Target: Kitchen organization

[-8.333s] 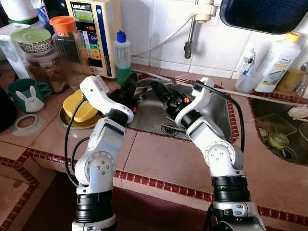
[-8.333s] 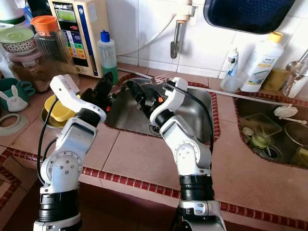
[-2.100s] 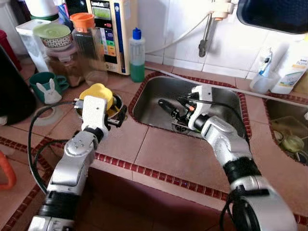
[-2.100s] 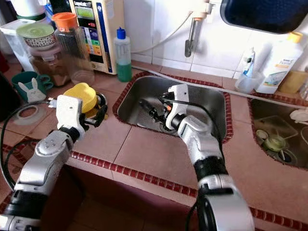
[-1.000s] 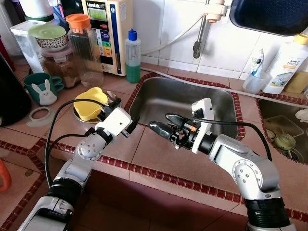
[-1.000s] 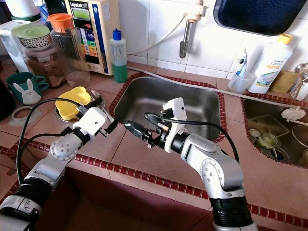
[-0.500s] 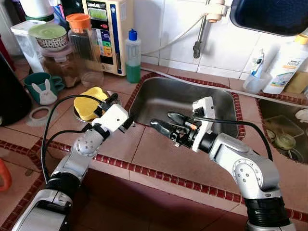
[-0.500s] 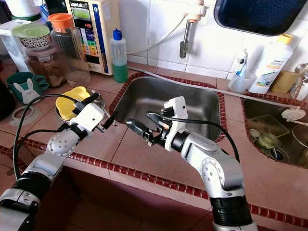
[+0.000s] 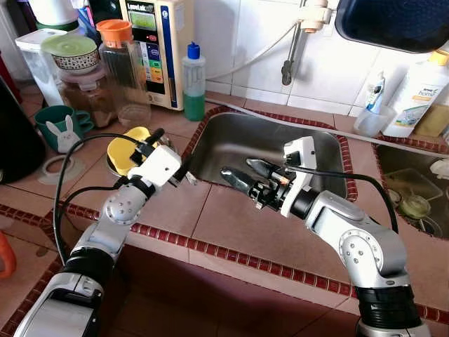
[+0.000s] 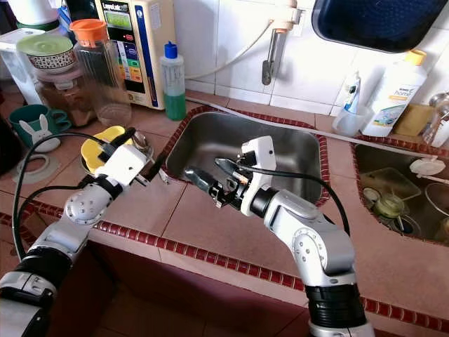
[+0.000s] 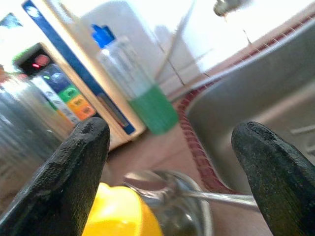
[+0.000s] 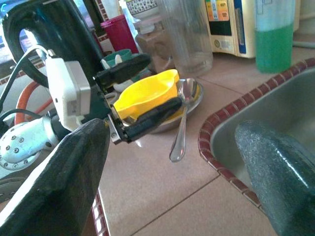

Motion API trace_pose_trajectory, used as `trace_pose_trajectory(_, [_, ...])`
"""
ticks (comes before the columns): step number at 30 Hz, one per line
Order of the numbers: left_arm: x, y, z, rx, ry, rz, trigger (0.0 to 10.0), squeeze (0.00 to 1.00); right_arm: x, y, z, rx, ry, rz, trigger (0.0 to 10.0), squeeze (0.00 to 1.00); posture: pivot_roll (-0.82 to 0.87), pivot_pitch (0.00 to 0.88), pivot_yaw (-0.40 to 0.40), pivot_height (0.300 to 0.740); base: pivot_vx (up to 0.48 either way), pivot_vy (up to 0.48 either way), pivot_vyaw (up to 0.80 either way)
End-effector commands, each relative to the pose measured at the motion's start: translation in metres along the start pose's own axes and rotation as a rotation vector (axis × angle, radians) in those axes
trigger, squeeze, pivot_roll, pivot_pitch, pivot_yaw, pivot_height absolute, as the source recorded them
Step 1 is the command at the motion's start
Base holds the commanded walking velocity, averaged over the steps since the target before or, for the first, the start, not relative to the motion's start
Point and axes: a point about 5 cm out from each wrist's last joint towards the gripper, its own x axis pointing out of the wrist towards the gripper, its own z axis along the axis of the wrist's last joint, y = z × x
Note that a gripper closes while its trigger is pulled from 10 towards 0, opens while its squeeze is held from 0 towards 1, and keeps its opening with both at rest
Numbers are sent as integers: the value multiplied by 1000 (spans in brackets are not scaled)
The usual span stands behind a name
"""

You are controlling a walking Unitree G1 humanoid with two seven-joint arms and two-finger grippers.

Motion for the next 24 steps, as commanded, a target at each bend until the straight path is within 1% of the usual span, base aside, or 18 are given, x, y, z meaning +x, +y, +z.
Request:
trace_pose_trajectory(1, [7,8,15,4,-62,39,10000,0,0,-4,5,-9,-19,-22,10000,1000,17,4,-52,740,0,0,0])
trace_pose_trajectory(2, [7,9,18,-5,-75,52,10000,0,0,-4,5,-14,-16,-20,10000,949,17,2,-54,740,0,0,0])
trace_pose_trajectory(3, [8,10,22,-19,-88,71,10000,0,-1,-5,5,-20,-12,-18,10000,784,17,2,-54,740,0,0,0])
trace_pose_trajectory(4, [9,10,24,-28,-96,84,10000,0,-1,-5,5,-24,-9,-16,10000,784,17,2,-54,740,0,0,0])
trace_pose_trajectory(5, [10,10,32,-54,-123,113,10000,0,-1,-5,6,-31,-6,-15,10000,565,18,1,-58,740,0,0,0])
trace_pose_trajectory(6, [11,10,37,-80,-136,136,10000,0,-1,-6,6,-32,-6,-16,10000,373,19,0,-61,740,0,0,0])
trace_pose_trajectory(7, [11,9,42,-107,-148,160,10000,0,-1,-7,6,-33,-6,-17,10000,373,21,0,-62,740,0,0,0])
trace_pose_trajectory(8, [12,6,48,-154,-161,181,10000,0,0,-7,7,-33,-6,-17,10000,224,24,0,-67,740,0,0,0])
trace_pose_trajectory(9, [11,3,54,-208,-174,201,10000,0,0,-7,7,-33,-7,-16,10000,224,24,0,-67,740,0,0,0])
trace_pose_trajectory(11, [11,2,55,-219,-177,205,10000,0,0,-7,7,-34,-7,-16,10000,224,25,0,-69,740,0,0,0])
trace_pose_trajectory(12, [11,-4,61,-226,-195,195,10000,0,1,-7,7,-34,-6,-14,10000,184,30,0,-79,740,0,0,0])
trace_pose_trajectory(13, [10,-16,71,-242,-227,173,10000,0,2,-6,7,-34,-3,-7,10000,176,34,0,-84,740,0,0,0])
trace_pose_trajectory(14, [10,-16,71,-242,-227,173,10000,0,2,-6,7,-34,-3,-7,10000,176,34,0,-84,740,0,0,0])
trace_pose_trajectory(16, [8,-27,76,-256,-239,149,10000,0,3,-6,7,-35,0,-2,10000,176,37,0,-91,740,0,0,0])
trace_pose_trajectory(17, [8,-27,76,-256,-239,149,10000,0,3,-6,7,-35,0,-2,10000,176,37,0,-91,740,0,0,0])
trace_pose_trajectory(18, [7,-34,77,-253,-238,127,10000,0,4,-6,7,-36,2,0,10000,165,37,0,-92,740,0,0,0])
trace_pose_trajectory(21, [6,-39,78,-252,-232,113,10000,0,4,-7,7,-37,3,1,10000,165,36,0,-94,740,0,0,0])
trace_pose_trajectory(24, [0,-66,67,-246,-147,41,10000,0,4,-8,8,-43,9,6,10000,161,27,0,-106,740,0,0,0])
